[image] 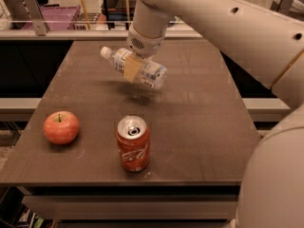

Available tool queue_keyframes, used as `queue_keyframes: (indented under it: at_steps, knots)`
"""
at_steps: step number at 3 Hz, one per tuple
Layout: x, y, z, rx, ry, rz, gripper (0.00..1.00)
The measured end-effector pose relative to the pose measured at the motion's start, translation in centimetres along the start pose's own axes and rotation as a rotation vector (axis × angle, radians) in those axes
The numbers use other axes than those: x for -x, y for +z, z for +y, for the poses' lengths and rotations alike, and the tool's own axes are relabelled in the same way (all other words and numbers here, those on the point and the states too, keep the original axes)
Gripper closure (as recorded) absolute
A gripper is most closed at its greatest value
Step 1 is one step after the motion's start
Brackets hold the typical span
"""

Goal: Place blue plastic bottle upright

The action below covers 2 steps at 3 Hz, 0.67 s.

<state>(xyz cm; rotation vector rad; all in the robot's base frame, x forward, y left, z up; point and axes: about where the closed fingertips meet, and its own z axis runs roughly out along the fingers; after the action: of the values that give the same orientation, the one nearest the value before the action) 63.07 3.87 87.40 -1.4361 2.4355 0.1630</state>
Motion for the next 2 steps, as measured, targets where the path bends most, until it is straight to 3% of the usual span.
queue_keyframes:
  at_steps: [2]
  knots:
    - [1.1, -3.3, -0.6, -0.050, 0.025, -0.238, 1.00]
